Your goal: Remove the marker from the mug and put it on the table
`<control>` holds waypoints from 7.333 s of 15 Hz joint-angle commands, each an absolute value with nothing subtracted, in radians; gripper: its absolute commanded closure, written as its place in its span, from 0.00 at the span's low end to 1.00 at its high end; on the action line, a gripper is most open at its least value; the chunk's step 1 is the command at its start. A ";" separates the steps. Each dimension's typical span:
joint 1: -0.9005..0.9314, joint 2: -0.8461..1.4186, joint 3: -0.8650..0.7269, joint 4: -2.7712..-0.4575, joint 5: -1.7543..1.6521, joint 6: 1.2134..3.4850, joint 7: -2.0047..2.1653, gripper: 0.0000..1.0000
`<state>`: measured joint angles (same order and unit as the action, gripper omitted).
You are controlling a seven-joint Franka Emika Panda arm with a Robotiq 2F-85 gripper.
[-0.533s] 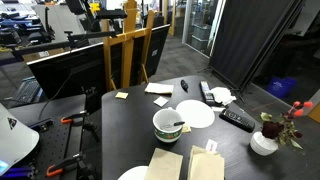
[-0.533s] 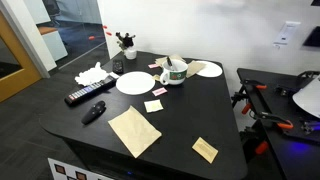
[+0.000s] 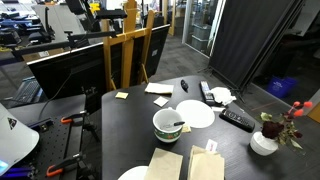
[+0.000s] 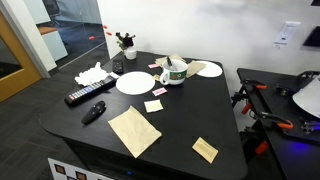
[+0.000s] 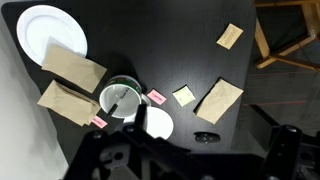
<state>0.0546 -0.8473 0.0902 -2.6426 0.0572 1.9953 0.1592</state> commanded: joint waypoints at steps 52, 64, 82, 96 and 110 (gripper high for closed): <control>-0.082 0.103 -0.084 -2.499 -0.152 2.802 0.742 0.00; -0.056 0.242 -0.121 -2.386 -0.060 2.796 0.593 0.42; -0.028 0.403 -0.161 -2.266 0.010 2.759 0.516 0.42; 0.043 0.457 -0.232 -2.240 -0.009 2.777 0.531 0.96; 0.264 0.189 -0.434 -2.436 -0.331 2.804 0.764 0.96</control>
<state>0.2347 0.2994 -0.4014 -2.3697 -0.2290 2.8050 0.6881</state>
